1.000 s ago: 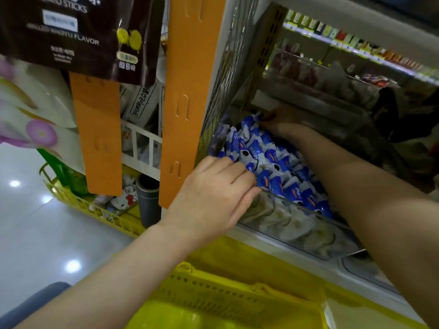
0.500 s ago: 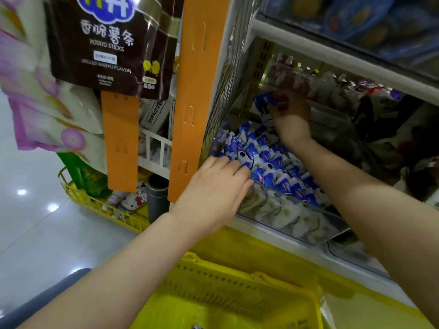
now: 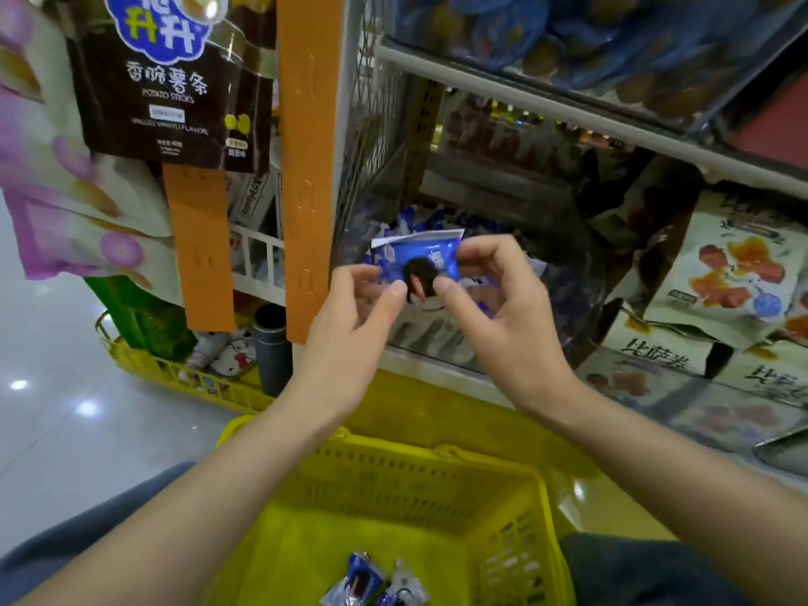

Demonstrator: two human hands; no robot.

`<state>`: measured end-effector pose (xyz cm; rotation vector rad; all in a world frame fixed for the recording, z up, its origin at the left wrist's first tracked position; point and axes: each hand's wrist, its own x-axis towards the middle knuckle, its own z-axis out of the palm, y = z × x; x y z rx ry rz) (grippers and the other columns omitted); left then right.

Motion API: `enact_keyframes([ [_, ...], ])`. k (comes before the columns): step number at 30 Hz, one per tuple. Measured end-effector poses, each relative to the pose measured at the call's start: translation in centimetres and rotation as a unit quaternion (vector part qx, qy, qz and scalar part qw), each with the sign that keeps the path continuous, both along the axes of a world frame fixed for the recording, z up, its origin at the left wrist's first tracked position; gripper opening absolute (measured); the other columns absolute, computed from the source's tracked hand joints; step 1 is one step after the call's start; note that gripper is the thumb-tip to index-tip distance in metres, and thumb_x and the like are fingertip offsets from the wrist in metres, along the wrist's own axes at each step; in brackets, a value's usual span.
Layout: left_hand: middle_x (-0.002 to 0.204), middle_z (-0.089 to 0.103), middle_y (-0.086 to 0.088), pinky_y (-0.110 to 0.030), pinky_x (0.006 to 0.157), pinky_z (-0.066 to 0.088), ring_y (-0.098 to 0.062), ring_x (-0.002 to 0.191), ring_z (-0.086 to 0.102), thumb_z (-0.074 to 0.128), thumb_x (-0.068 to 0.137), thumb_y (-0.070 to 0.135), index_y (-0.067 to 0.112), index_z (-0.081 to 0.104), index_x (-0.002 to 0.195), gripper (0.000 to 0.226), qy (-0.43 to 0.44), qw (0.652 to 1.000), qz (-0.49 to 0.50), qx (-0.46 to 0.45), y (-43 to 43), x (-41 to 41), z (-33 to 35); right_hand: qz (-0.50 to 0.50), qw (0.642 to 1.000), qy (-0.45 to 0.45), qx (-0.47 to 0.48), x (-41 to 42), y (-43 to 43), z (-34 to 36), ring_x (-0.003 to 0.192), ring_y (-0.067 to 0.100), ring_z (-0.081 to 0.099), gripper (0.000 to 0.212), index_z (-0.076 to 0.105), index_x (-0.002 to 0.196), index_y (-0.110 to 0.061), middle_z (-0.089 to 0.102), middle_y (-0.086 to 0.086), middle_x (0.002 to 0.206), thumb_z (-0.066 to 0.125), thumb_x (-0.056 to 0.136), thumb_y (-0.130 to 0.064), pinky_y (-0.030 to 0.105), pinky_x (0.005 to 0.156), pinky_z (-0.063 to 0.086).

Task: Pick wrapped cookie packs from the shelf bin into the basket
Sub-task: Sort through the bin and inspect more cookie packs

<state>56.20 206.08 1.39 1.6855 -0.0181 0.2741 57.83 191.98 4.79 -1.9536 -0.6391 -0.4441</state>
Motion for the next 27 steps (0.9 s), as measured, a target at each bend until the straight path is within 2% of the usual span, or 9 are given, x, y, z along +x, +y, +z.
enact_keyframes([
  [2, 0.092, 0.061, 0.005, -0.029, 0.083, 0.048, -0.008, 0.087, 0.058, 0.047, 0.093, 0.030, 0.018, 0.055, 0.102, 0.017, 0.027, 0.998, -0.027, -0.047, -0.4, -0.5, -0.4, 0.018, 0.990, 0.122, 0.062, -1.2, 0.1, -1.4, 0.080, -0.007, 0.054, 0.024, 0.049, 0.093, -0.024, 0.055, -0.011, 0.092, 0.062, 0.086, -0.006, 0.011, 0.074, 0.045],
  [5, 0.085, 0.063, -0.003, -0.013, 0.066, 0.044, -0.001, 0.072, 0.056, 0.049, 0.094, 0.016, 0.008, 0.058, 0.097, 0.013, 0.036, 0.996, -0.032, -0.073, -0.8, -1.3, -1.4, 0.031, 0.949, 0.290, 0.118, -1.6, 0.2, -3.4, 0.078, -0.002, 0.057, 0.023, 0.047, 0.100, -0.019, 0.059, 0.000, 0.098, 0.060, 0.086, -0.007, 0.010, 0.070, 0.046],
  [8, 0.088, 0.064, -0.009, -0.008, 0.058, 0.045, 0.001, 0.068, 0.059, 0.050, 0.093, 0.009, 0.001, 0.057, 0.103, 0.014, 0.077, 0.994, -0.050, -0.067, -0.9, -1.9, -2.5, 0.043, 0.936, 0.328, 0.123, -1.7, -0.2, -5.1, 0.073, -0.004, 0.061, 0.016, 0.051, 0.102, -0.022, 0.064, -0.004, 0.087, 0.058, 0.089, -0.016, 0.013, 0.063, 0.049],
  [10, 0.087, 0.065, -0.006, -0.009, 0.057, 0.046, 0.003, 0.066, 0.061, 0.050, 0.092, 0.005, 0.004, 0.057, 0.101, 0.012, 0.103, 0.990, -0.074, -0.069, -1.1, -2.1, -3.2, 0.027, 0.939, 0.323, 0.112, -1.7, -0.4, -5.9, 0.068, -0.003, 0.059, 0.004, 0.058, 0.087, -0.023, 0.063, -0.005, 0.076, 0.056, 0.090, -0.021, 0.015, 0.059, 0.050],
  [12, 0.087, 0.066, -0.004, -0.011, 0.061, 0.048, -0.002, 0.071, 0.062, 0.051, 0.091, 0.002, 0.009, 0.058, 0.096, 0.011, 0.118, 0.988, -0.079, -0.058, -1.3, -2.2, -3.8, 0.007, 0.941, 0.318, 0.117, -1.5, -0.6, -6.7, 0.059, -0.003, 0.054, 0.019, 0.058, 0.071, -0.020, 0.058, -0.007, 0.064, 0.057, 0.090, -0.018, 0.014, 0.054, 0.048],
  [18, 0.064, 0.055, -0.006, -0.014, 0.046, 0.042, -0.006, 0.053, 0.056, 0.054, 0.091, 0.018, 0.010, 0.048, 0.073, 0.021, 0.149, 0.986, -0.060, -0.054, -2.2, -2.2, -4.4, 0.020, 0.942, 0.323, 0.089, -1.2, -1.2, -7.8, 0.057, 0.000, 0.059, 0.024, 0.063, 0.066, -0.024, 0.064, -0.010, 0.058, 0.061, 0.087, -0.012, 0.015, 0.051, 0.047],
  [20, 0.063, 0.050, -0.010, -0.017, 0.046, 0.040, -0.011, 0.056, 0.055, 0.052, 0.092, 0.021, 0.009, 0.045, 0.072, 0.025, 0.160, 0.984, -0.056, -0.056, -2.3, -2.1, -4.6, 0.023, 0.959, 0.280, 0.040, -1.3, -1.4, -7.8, 0.064, 0.001, 0.061, 0.022, 0.064, 0.069, -0.028, 0.066, -0.011, 0.063, 0.064, 0.085, -0.013, 0.017, 0.057, 0.048],
  [24, 0.066, 0.056, -0.008, -0.026, 0.055, 0.044, -0.017, 0.062, 0.058, 0.051, 0.093, 0.025, 0.010, 0.048, 0.077, 0.021, 0.219, 0.964, -0.072, -0.131, -2.7, -2.1, -4.6, -0.026, 0.987, 0.076, -0.141, -1.4, -2.2, -7.2, 0.076, -0.002, 0.057, 0.005, 0.067, 0.081, -0.028, 0.061, -0.015, 0.074, 0.067, 0.082, -0.022, 0.009, 0.066, 0.043],
  [27, 0.081, 0.070, -0.010, -0.035, 0.071, 0.052, -0.023, 0.076, 0.068, 0.055, 0.089, 0.030, 0.005, 0.058, 0.092, 0.026, 0.237, 0.951, -0.108, -0.169, -2.7, -2.1, -4.3, -0.045, 0.988, 0.061, -0.134, -1.7, -2.5, -7.1, 0.074, 0.000, 0.057, 0.006, 0.066, 0.082, -0.026, 0.060, -0.015, 0.074, 0.065, 0.084, -0.022, 0.009, 0.064, 0.042],
])
